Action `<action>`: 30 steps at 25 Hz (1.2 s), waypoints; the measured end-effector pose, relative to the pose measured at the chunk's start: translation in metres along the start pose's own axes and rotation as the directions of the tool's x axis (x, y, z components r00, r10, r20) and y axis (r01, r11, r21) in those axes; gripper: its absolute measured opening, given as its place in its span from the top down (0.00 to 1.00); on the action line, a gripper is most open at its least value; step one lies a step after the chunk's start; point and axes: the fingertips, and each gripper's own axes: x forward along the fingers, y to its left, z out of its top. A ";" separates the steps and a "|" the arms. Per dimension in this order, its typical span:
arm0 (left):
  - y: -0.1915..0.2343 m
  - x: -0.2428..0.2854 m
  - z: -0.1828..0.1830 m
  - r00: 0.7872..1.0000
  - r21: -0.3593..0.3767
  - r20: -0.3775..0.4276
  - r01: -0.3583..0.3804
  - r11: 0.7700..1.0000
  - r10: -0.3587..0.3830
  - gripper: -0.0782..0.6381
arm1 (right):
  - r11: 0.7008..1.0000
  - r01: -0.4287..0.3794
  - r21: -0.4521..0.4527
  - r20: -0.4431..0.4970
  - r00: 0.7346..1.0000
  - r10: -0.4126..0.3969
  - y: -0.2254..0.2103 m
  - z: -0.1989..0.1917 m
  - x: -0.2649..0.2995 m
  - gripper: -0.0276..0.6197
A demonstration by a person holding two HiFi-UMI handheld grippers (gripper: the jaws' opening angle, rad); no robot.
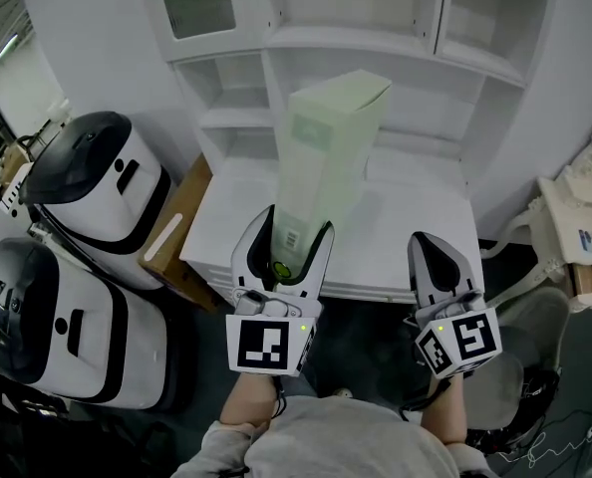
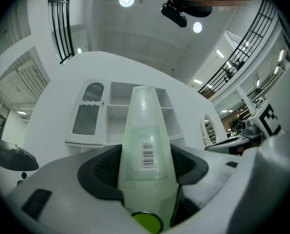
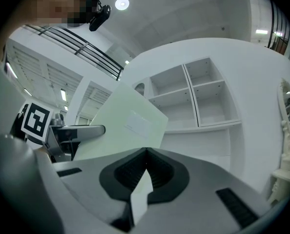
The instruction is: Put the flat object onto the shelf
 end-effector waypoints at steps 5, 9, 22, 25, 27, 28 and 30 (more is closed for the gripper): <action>0.016 0.023 -0.003 0.999 -0.004 0.012 0.031 0.999 -0.031 0.48 | 1.000 0.022 -0.005 0.004 1.000 -0.022 -0.003 0.001 0.028 0.94; 0.031 0.043 -0.006 0.998 0.028 0.012 0.065 0.997 -0.066 0.48 | 0.999 0.042 -0.008 0.005 0.999 -0.042 -0.005 0.000 0.050 0.94; 0.062 0.105 0.008 0.973 0.247 0.031 0.214 0.945 -0.228 0.48 | 0.990 0.139 -0.013 0.032 0.990 -0.139 -0.016 0.003 0.103 0.94; 0.064 0.115 0.009 0.963 0.327 0.011 0.252 0.911 -0.270 0.48 | 0.986 0.164 -0.012 0.034 0.986 -0.164 -0.017 0.002 0.111 0.94; 0.065 0.121 0.011 0.956 0.368 0.002 0.271 0.889 -0.292 0.48 | 0.983 0.181 -0.015 0.036 0.983 -0.180 -0.017 0.002 0.115 0.94; 0.066 0.123 0.013 0.953 0.386 0.001 0.280 0.879 -0.304 0.48 | 0.982 0.189 -0.017 0.037 0.981 -0.189 -0.017 0.003 0.117 0.94; 0.067 0.128 0.016 0.945 0.412 0.002 0.298 0.861 -0.328 0.48 | 0.979 0.204 -0.019 0.040 0.978 -0.203 -0.016 0.003 0.121 0.94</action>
